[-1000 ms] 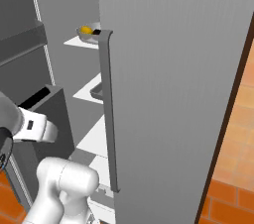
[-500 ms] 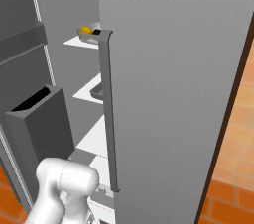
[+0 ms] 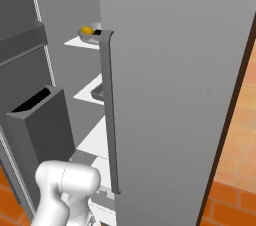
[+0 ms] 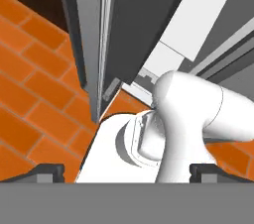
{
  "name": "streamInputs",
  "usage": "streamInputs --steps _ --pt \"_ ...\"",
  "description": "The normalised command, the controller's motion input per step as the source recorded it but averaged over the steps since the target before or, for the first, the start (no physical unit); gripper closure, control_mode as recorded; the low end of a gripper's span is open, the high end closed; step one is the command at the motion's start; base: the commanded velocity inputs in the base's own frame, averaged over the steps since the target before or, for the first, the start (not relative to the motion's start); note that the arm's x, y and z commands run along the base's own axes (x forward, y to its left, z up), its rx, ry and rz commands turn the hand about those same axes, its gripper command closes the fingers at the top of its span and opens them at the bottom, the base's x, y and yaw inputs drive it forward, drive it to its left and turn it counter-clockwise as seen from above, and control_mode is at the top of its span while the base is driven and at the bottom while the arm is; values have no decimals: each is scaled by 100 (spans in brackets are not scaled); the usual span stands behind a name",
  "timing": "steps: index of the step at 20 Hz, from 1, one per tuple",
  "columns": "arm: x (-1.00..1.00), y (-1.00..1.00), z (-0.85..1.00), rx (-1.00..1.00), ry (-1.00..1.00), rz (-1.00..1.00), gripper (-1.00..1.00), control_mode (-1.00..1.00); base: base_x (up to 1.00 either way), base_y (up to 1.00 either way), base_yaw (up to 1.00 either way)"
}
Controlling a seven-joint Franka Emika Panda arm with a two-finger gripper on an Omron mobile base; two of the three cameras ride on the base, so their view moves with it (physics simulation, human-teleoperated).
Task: Take the meat container that has the steak and place it on the second highest rack of the freezer. Then take the vegetable container that has the lemon and bell pepper and place it on the highest rack of the freezer.
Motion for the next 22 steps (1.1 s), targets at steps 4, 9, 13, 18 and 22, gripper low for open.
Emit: streamInputs --steps 4,9,13,18,22 --pt "82 -100 -49 8 9 0 -100 -100 0 0 0" --pt "77 -99 -62 1 4 -5 -100 -100 0 0 0" --pt "57 -82 -77 0 3 -5 -100 -100 0 0 0" --pt "17 -29 -78 -2 1 -2 -100 -100 0 0 0" --pt "8 -72 -57 2 1 0 -100 -100 0 0 0"
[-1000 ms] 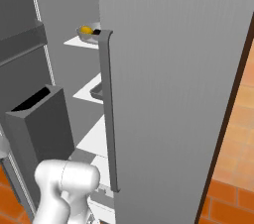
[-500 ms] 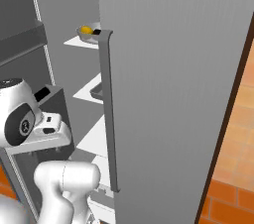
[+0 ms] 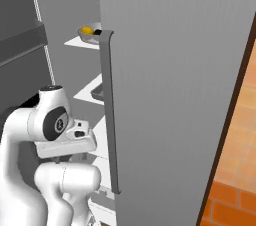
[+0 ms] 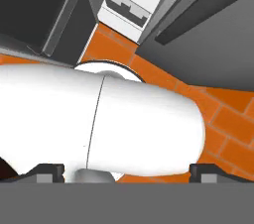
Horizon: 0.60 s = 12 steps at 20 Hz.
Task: Take the meat container that has the steak and place it on the second highest rack of the freezer. Then take the vegetable container that has the lemon and bell pepper and place it on the highest rack of the freezer.
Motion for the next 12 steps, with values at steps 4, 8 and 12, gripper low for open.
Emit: streamInputs --steps 4,8,12 --pt "0 -25 -12 1 0 0 -100 -100 0 0 0" --pt "0 0 0 0 0 0 -100 -100 0 0 0" --pt "-4 0 -3 0 0 0 -100 100 -17 -26 -7"
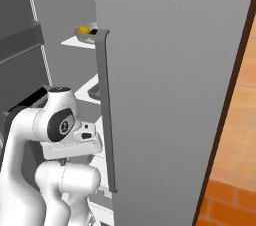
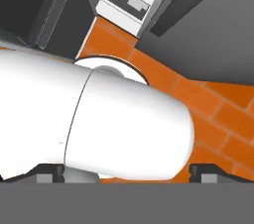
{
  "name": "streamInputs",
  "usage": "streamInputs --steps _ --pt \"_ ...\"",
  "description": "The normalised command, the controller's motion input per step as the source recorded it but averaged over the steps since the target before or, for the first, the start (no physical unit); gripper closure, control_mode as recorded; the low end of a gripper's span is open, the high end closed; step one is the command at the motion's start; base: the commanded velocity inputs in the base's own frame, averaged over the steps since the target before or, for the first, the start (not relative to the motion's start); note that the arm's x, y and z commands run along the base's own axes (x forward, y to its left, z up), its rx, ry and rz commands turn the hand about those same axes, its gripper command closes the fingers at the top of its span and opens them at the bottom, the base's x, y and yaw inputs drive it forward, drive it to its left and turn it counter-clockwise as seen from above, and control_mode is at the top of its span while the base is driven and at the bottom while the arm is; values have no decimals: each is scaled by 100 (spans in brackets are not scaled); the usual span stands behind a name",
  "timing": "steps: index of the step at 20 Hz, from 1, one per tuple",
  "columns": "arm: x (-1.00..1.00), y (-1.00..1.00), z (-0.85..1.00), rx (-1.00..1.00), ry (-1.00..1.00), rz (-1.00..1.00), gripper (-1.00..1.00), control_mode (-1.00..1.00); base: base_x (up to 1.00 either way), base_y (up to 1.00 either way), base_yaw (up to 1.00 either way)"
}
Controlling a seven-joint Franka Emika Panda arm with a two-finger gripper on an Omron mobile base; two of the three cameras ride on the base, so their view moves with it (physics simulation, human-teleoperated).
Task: Take the meat container that has the steak and place it on the second highest rack of the freezer. Then take the vegetable container that has the lemon and bell pepper and place it on the highest rack of the freezer.
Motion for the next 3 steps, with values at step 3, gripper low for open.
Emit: streamInputs --steps 3 --pt "0 0 0 0 0 0 -100 100 -41 -100 -4"
